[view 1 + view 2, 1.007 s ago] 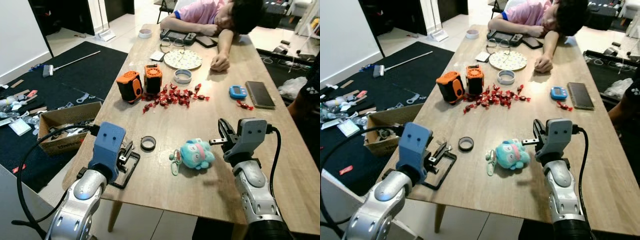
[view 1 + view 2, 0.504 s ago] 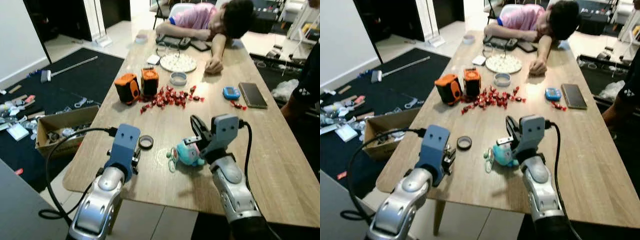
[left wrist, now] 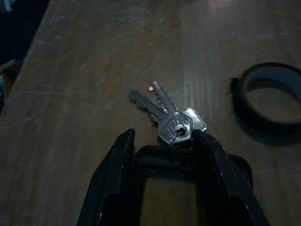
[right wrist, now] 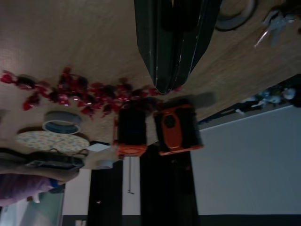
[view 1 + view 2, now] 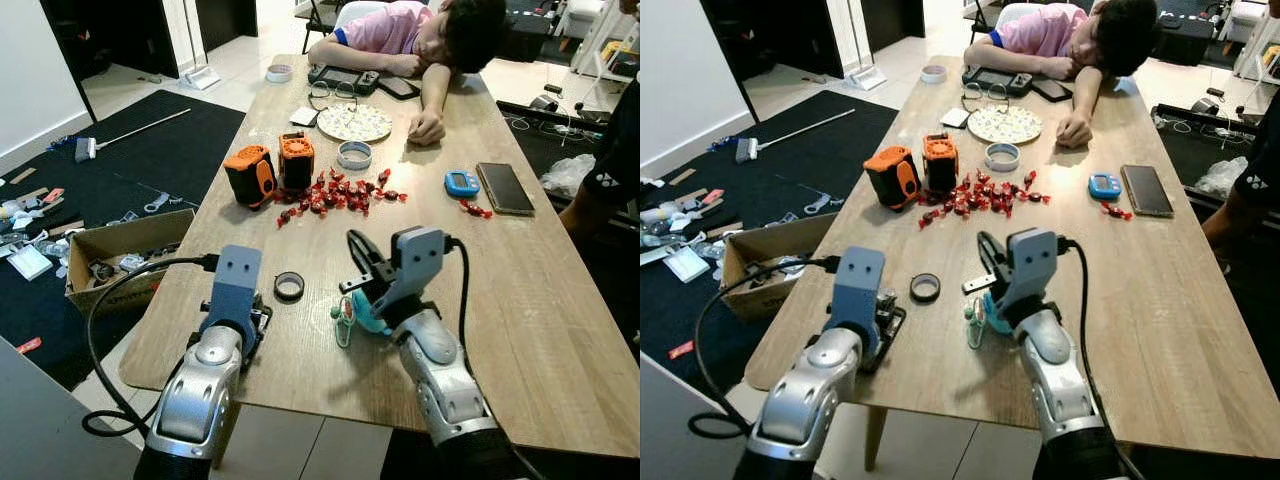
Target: Hang keys on a hook
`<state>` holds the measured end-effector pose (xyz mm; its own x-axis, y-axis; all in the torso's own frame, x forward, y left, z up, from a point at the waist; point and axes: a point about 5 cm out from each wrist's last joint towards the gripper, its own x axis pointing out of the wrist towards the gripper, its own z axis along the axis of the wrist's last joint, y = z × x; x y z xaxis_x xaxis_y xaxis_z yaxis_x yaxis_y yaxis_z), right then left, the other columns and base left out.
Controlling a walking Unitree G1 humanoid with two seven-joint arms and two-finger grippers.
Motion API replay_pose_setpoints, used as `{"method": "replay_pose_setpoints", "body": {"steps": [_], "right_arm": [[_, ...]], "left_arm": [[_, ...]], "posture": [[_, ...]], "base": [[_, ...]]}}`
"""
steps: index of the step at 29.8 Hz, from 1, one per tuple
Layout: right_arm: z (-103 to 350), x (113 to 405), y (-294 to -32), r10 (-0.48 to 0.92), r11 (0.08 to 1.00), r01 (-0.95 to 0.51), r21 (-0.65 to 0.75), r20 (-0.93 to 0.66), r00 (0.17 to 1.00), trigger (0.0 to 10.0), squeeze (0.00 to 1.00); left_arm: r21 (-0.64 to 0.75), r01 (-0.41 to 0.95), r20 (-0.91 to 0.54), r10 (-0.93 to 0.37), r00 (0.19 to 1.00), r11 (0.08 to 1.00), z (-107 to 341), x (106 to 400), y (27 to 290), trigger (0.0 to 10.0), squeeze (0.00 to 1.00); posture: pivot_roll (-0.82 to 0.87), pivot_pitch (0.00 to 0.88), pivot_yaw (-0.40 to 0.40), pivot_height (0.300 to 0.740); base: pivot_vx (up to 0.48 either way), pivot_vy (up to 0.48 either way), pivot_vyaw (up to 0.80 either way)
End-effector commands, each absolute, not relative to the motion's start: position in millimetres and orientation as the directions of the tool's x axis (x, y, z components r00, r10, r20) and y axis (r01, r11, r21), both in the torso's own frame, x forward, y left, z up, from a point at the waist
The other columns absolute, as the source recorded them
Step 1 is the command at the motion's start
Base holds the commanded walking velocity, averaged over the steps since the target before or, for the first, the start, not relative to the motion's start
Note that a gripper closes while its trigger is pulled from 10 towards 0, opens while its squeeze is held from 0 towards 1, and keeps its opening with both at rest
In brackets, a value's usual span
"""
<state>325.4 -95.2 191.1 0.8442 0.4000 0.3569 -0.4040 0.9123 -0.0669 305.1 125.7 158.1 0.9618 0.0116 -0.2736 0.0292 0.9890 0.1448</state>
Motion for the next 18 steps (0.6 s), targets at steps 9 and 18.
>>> {"method": "replay_pose_setpoints", "body": {"steps": [9, 18], "right_arm": [[185, 324, -97, 0.401, 0.912, -0.406, -0.062, 0.342, 0.849, 10.0, 0.0], [183, 326, -95, 0.404, 0.911, -0.409, -0.06, 0.34, 0.849, 10.0, 0.0]], "left_arm": [[0.092, 0.025, -0.318, 0.005, 0.948, 0.995, 148, 295, 138, 0.0, 0.0], [0.027, 0.059, -0.285, -0.049, 0.957, 0.998, 158, 288, 137, 9.6, 0.0]], "posture": [[0.19, 0.193, 0.012, 0.74], [0.2, 0.175, 0.011, 0.74]], "base": [[0.0, 0.0, 0.0], [0.0, 0.0, 0.0]]}}
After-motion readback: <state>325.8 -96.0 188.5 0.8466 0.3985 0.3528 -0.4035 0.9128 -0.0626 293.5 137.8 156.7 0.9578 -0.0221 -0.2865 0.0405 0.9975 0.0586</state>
